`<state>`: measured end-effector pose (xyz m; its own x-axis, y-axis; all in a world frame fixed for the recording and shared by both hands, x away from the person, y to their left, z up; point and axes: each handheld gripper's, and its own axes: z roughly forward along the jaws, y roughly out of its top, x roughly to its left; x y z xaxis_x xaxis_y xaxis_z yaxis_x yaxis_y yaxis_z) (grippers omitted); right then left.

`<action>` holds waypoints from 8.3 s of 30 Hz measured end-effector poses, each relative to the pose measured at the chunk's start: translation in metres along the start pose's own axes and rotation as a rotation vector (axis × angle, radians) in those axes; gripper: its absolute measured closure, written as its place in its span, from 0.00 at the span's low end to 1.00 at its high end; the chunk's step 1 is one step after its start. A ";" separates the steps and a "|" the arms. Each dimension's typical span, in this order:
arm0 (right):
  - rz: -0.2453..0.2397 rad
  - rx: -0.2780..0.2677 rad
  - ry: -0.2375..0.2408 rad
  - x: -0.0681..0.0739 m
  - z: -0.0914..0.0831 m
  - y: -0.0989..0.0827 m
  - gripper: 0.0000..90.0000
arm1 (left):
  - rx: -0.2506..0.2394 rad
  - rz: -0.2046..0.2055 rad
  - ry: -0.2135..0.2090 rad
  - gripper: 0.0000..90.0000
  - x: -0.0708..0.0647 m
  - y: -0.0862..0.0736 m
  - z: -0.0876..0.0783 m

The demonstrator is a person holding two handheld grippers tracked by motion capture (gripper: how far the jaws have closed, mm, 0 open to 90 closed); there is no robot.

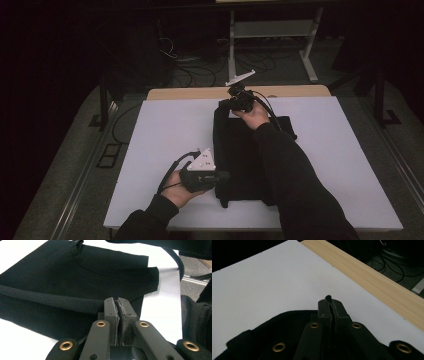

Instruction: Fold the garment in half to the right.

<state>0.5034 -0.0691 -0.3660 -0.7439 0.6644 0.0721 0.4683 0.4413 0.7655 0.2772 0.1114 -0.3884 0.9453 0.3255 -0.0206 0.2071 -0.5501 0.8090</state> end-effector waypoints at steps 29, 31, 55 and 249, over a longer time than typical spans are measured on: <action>0.035 -0.013 -0.033 -0.024 -0.025 -0.017 0.95 | -0.008 0.028 -0.037 0.94 -0.003 0.022 0.027; 0.038 -0.013 -0.037 -0.026 -0.027 -0.019 0.95 | -0.009 0.032 -0.040 0.94 -0.004 0.023 0.029; 0.078 -0.025 -0.072 -0.051 -0.053 -0.043 0.95 | 0.015 0.080 -0.091 0.94 -0.013 0.050 0.061; 0.228 -0.163 -0.122 -0.045 -0.240 -0.203 0.00 | 0.039 -0.064 -0.066 0.00 0.013 0.065 0.079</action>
<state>0.3275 -0.3333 -0.3709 -0.5607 0.8073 0.1838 0.5266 0.1764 0.8316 0.3230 0.0192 -0.3819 0.9442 0.3101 -0.1110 0.2756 -0.5596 0.7816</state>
